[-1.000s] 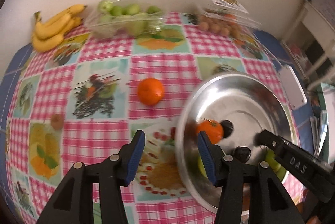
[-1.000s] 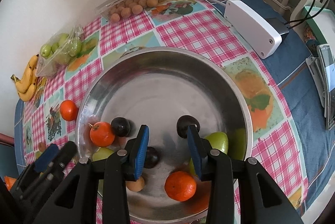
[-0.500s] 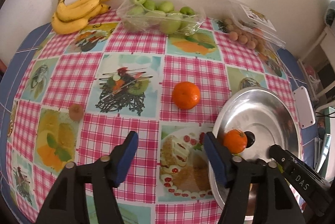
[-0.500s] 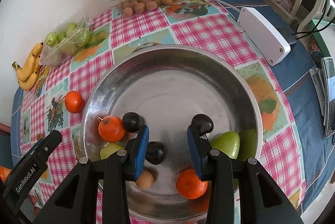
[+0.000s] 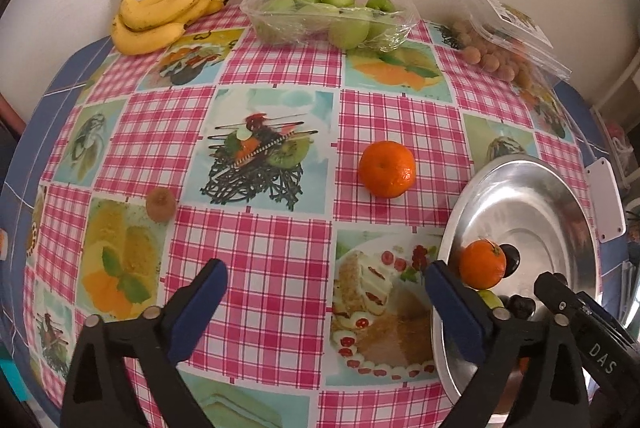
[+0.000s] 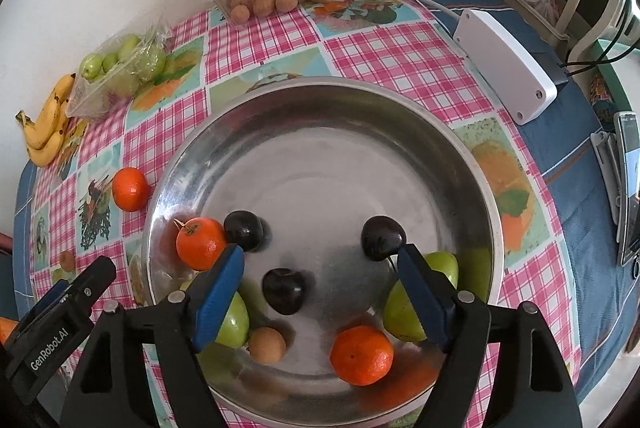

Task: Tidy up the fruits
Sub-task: 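Withdraw both open grippers from the bowl toward the kiwi and large orange, then grasp the brown kiwi with the left gripper while the right grasps the large orange, then carry the kiwi in the left gripper over the bowl while the right carries the orange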

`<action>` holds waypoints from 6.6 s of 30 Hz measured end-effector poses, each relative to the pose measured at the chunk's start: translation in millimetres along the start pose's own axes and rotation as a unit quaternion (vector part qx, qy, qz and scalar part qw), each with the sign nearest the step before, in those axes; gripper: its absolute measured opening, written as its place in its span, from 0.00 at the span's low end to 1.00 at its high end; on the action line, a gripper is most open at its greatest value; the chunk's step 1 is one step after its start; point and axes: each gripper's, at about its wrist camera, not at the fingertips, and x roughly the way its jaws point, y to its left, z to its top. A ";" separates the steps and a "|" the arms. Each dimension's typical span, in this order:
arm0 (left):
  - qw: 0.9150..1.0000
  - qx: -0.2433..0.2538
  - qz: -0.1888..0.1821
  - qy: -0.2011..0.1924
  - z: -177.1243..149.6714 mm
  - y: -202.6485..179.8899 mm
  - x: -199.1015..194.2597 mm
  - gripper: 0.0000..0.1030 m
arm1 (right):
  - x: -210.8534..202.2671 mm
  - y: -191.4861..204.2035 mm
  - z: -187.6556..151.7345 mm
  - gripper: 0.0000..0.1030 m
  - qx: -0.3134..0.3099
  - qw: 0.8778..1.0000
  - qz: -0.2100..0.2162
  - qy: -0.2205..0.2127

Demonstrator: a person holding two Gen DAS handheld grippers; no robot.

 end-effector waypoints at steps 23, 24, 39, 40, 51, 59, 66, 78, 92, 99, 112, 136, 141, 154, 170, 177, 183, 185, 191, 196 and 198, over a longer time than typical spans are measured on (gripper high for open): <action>1.000 -0.005 0.012 -0.022 2.3 17.4 -9.0 1.00 | -3.9 2.4 -2.7 1.00 0.009 1.000 -0.010 -0.005; 1.000 -0.004 0.015 -0.024 2.9 19.8 -10.5 1.00 | -4.3 4.3 -2.8 1.00 0.009 1.000 -0.012 -0.004; 0.996 -0.029 0.079 -0.040 12.0 97.7 -23.4 1.00 | -5.9 58.6 -7.9 1.00 -0.035 0.999 -0.017 0.001; 0.995 -0.035 0.079 -0.040 12.2 103.8 -23.8 1.00 | -5.7 64.1 -9.0 1.00 -0.040 0.999 -0.017 0.001; 0.990 -0.109 0.078 -0.039 11.4 171.2 -30.4 1.00 | -3.7 124.0 -25.4 1.00 -0.100 0.995 -0.011 0.006; 0.987 -0.134 0.076 -0.040 7.7 196.8 -32.2 1.00 | -2.0 164.9 -40.6 1.00 -0.144 0.990 0.007 0.007; 0.987 -0.139 0.071 -0.032 8.7 203.3 -23.8 1.00 | -3.7 187.9 -45.6 1.00 -0.183 0.983 0.025 -0.009; 0.992 -0.113 0.037 -0.028 19.5 179.4 -2.9 1.00 | -8.7 194.1 -27.4 1.00 -0.163 0.984 0.043 -0.050; 0.991 -0.127 0.016 -0.034 27.3 175.6 7.8 1.00 | 4.8 194.6 -6.2 1.00 -0.153 0.986 0.051 -0.050; 0.994 -0.100 0.009 -0.032 30.3 165.1 12.4 1.00 | 3.7 185.0 10.1 0.99 -0.138 0.986 0.056 -0.068; 0.996 -0.087 -0.030 0.000 31.7 148.4 34.4 0.73 | 36.0 184.5 19.2 0.64 -0.148 0.987 0.026 -0.054; 0.995 -0.083 -0.052 0.014 31.7 141.9 38.2 0.26 | 52.3 178.3 21.9 0.40 -0.134 0.990 0.024 -0.028; 0.995 -0.079 -0.053 -0.004 36.5 139.6 22.6 0.26 | 37.3 179.0 24.4 0.40 -0.131 0.990 0.034 -0.039; 0.996 -0.065 -0.049 -0.020 37.2 127.6 -0.2 0.26 | 8.7 169.9 9.4 0.40 -0.113 0.992 0.042 -0.026; 0.996 -0.047 -0.049 -0.051 10.5 113.2 -41.6 0.26 | -40.0 151.8 -40.6 0.40 -0.121 0.991 0.041 -0.039; 0.997 -0.040 -0.046 -0.051 5.5 108.8 -45.8 0.26 | -56.6 138.6 -56.7 0.40 -0.120 0.991 0.047 -0.048; 0.997 -0.037 -0.039 -0.057 5.3 106.6 -50.1 0.26 | -56.3 127.7 -53.7 0.40 -0.112 0.991 0.053 -0.046; 0.997 -0.036 -0.035 -0.054 5.1 104.3 -48.2 0.26 | -55.9 123.5 -50.6 0.40 -0.107 0.992 0.057 -0.046; 0.998 -0.030 -0.036 -0.049 4.2 90.5 -44.0 0.26 | -52.0 108.2 -40.3 0.40 -0.093 0.993 0.051 -0.043; 0.998 -0.013 -0.045 -0.040 1.5 71.8 -39.9 0.26 | -49.4 89.0 -31.9 0.40 -0.072 0.995 0.048 -0.041; 0.998 -0.006 -0.049 -0.036 0.1 64.6 -38.8 0.26 | -48.5 80.6 -29.8 0.40 -0.062 0.996 0.047 -0.040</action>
